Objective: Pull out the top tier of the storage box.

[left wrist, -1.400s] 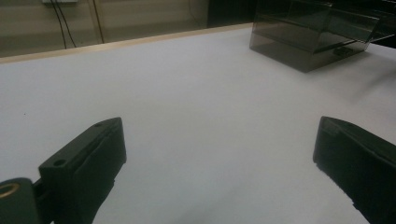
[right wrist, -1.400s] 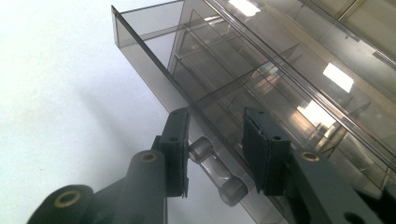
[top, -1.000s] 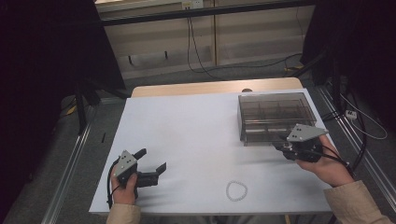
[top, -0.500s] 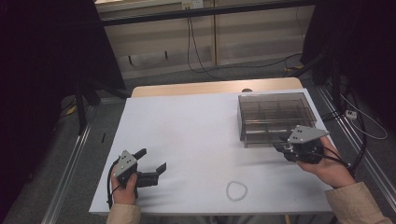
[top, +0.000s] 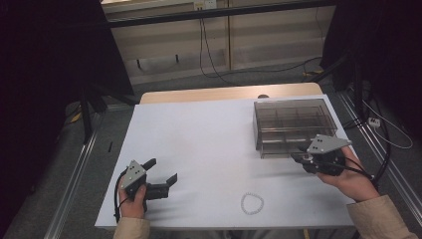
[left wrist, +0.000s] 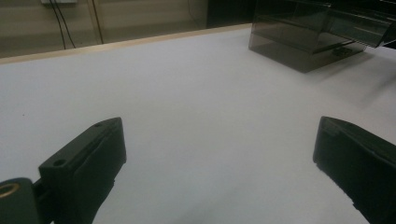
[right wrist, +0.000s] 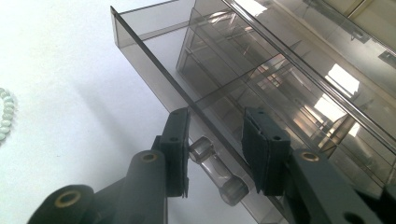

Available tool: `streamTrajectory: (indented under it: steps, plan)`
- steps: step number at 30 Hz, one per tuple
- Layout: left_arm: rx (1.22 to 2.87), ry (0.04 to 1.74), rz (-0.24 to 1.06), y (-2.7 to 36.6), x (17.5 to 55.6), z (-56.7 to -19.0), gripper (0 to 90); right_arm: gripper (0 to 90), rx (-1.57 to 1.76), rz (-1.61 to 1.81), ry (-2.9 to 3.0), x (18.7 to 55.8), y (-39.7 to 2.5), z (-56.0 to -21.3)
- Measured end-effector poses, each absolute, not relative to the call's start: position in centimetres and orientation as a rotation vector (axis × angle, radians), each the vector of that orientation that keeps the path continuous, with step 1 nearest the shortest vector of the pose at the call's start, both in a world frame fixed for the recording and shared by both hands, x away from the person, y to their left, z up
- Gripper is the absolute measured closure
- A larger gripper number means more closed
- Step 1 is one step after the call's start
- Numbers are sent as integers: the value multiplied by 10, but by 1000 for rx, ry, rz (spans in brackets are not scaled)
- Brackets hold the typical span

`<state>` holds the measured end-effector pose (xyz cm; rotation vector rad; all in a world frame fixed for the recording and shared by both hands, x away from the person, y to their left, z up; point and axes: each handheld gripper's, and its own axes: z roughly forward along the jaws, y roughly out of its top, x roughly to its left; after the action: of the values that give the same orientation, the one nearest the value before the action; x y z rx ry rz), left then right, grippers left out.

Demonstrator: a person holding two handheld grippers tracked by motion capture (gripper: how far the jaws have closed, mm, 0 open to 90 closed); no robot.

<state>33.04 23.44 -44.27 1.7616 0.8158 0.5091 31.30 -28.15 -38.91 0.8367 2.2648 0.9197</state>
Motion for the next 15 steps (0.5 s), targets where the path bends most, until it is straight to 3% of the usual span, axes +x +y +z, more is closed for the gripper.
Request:
streamTrajectory:
  steps: [15]
  plan:
    - [1768, 814, 507, 234, 330, -443, 27, 621, 858, 926, 2269, 314, -282, -388]
